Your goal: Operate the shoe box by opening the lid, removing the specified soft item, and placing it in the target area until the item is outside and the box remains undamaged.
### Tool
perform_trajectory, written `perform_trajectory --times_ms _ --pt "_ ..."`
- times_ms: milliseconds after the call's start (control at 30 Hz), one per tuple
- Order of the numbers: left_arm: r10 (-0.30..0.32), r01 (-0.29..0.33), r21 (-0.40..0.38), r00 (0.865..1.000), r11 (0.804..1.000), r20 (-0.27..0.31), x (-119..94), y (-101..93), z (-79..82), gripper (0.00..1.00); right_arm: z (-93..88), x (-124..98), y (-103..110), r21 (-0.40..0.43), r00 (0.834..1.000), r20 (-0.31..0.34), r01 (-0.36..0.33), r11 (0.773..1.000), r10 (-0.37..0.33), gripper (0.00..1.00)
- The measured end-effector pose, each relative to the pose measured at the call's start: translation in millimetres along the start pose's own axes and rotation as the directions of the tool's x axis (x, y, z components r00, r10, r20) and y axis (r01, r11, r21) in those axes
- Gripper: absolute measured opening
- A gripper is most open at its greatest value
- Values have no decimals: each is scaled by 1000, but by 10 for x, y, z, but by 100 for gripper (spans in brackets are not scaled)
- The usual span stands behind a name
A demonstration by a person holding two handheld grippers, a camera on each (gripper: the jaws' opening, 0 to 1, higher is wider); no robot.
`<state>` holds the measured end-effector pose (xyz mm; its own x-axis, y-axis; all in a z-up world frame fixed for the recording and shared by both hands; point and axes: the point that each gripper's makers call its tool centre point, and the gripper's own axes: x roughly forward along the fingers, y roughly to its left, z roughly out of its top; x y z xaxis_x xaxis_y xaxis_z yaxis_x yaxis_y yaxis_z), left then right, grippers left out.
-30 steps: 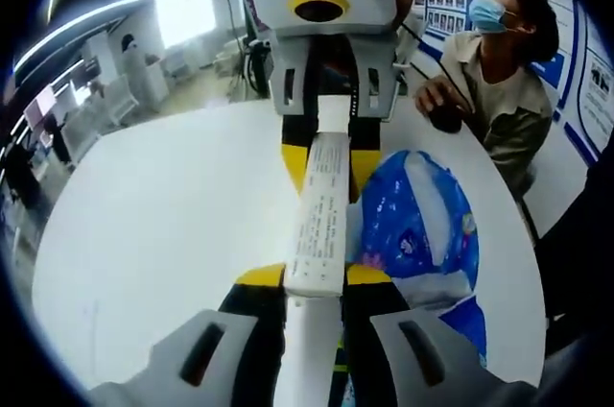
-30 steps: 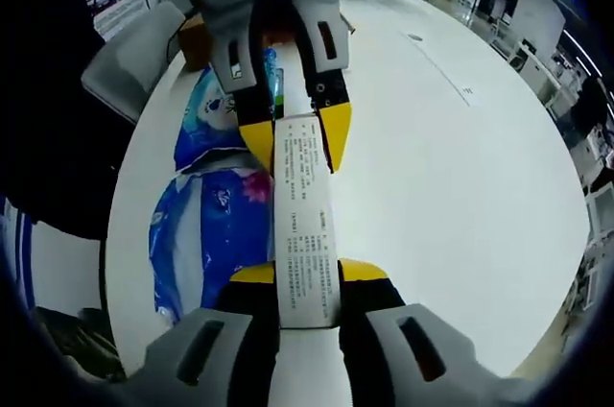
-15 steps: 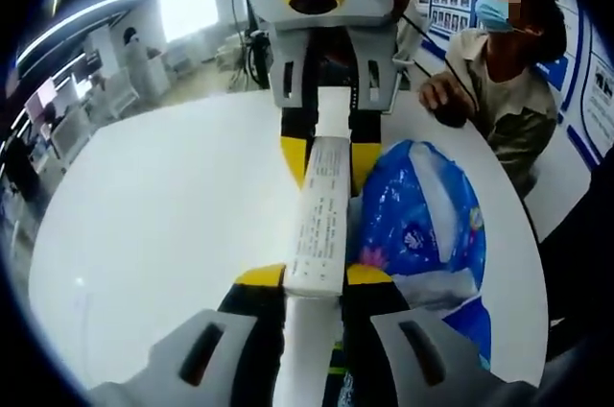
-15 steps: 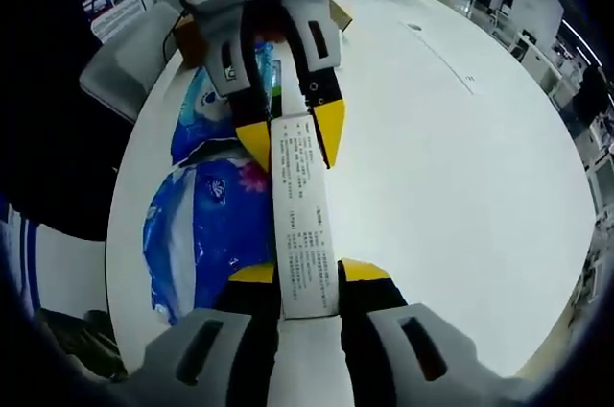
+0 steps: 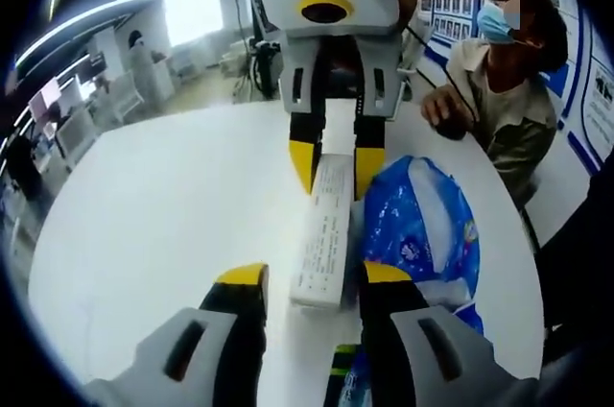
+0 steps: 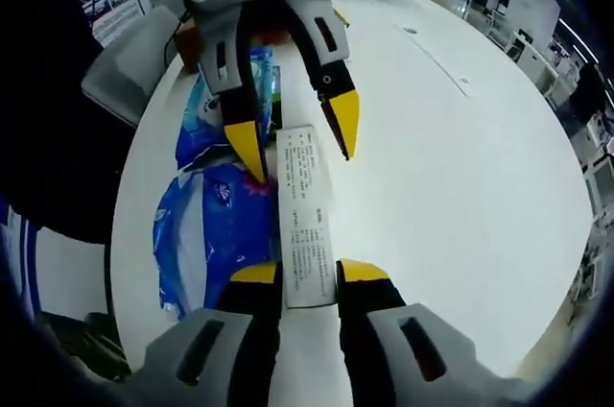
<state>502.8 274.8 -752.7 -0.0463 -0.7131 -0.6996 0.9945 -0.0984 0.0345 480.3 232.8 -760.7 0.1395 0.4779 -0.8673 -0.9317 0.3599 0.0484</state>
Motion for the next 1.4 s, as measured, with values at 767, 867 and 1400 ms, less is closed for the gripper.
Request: perform_trajectory --times_ms 767,867,1400 --pt "21 -23 50 999 998 47 -283 -95 236 35 144 -332 96 -17 999 -4 49 999 -49 19" --pt "27 -29 51 998 998 49 -329 -92 252 35 181 -372 110 -20 999 -4 54 998 -54 19" --pt "50 -56 88 996 995 72 -724 -202 280 36 401 -557 313 -32 996 -27 88 996 -89 20"
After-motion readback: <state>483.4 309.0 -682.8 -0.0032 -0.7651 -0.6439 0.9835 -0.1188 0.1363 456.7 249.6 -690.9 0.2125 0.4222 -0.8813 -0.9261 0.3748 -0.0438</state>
